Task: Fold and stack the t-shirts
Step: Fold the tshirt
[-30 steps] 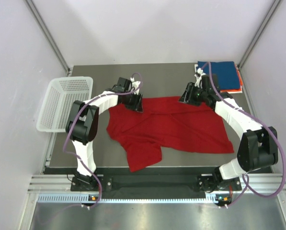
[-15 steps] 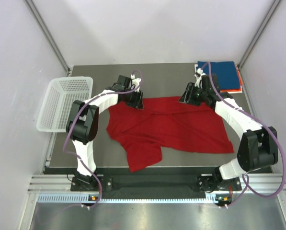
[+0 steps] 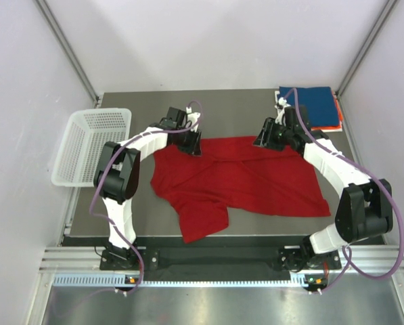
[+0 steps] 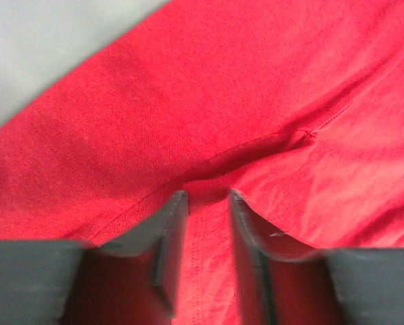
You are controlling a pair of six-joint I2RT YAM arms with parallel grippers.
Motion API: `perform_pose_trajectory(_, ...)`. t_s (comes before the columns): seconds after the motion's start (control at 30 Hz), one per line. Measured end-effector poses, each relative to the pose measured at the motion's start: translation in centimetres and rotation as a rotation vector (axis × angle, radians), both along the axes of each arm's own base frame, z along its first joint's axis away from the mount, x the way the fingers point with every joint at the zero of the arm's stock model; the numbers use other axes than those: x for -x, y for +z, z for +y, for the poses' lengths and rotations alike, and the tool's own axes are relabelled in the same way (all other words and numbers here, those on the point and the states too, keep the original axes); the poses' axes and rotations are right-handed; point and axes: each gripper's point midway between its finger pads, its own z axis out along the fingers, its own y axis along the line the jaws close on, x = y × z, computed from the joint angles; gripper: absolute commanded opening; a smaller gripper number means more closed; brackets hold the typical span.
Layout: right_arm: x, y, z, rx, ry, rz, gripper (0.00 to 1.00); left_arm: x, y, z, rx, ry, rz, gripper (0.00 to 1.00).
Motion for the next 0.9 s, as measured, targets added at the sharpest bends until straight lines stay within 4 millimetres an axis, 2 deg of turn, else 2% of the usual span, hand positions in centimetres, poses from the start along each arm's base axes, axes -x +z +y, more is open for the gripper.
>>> perform_pose_trajectory(0.07, 0.1, -0.1, 0.0, 0.001, 0.0, 0.005, 0.44, 0.2, -0.1, -0.1, -0.002, -0.004, 0.004, 0.23)
perform_pose_trajectory(0.1, 0.2, 0.0, 0.0, 0.001, -0.001, 0.006, 0.44, 0.3, -0.1, -0.2, -0.003, -0.007, 0.005, 0.12)
perform_pose_trajectory(0.17, 0.3, 0.3, -0.1, 0.0, -0.001, -0.002, 0.44, 0.5, -0.1, -0.4, -0.004, -0.013, 0.01, 0.01)
perform_pose_trajectory(0.33, 0.5, 2.0, -0.2, -0.008, -0.003, -0.044, 0.45, 1.5, 0.0, -1.2, -0.001, -0.024, 0.029, 0.0)
perform_pose_trajectory(0.47, 0.7, 3.1, -0.3, -0.013, -0.005, -0.075, 0.45, 3.7, 1.1, -2.2, 0.011, -0.028, 0.05, 0.0)
perform_pose_trajectory(0.53, 0.8, 3.3, -0.3, -0.013, -0.004, -0.08, 0.45, 5.1, 1.9, -3.4, 0.026, -0.043, 0.055, 0.0)
perform_pose_trajectory(0.67, 0.8, 3.1, -0.5, -0.001, -0.004, -0.077, 0.46, 8.3, 2.7, -5.9, 0.05, -0.072, 0.094, 0.11)
perform_pose_trajectory(0.7, 0.9, 3.0, -0.5, 0.0, -0.004, -0.074, 0.46, 9.2, 2.4, -6.1, 0.045, -0.076, 0.116, 0.25)
perform_pose_trajectory(0.73, 1.0, 3.0, -0.5, 0.002, -0.003, -0.071, 0.46, 10.1, 2.0, -6.4, 0.037, -0.081, 0.143, 0.28)
perform_pose_trajectory(0.8, 1.0, 2.8, -0.6, 0.005, 0.0, -0.069, 0.46, 11.6, 1.0, -6.0, 0.011, -0.069, 0.202, 0.35)
perform_pose_trajectory(0.9, 1.2, 2.4, -0.5, 0.009, 0.004, -0.059, 0.46, 12.7, 0.2, -4.3, -0.041, -0.018, 0.272, 0.4)
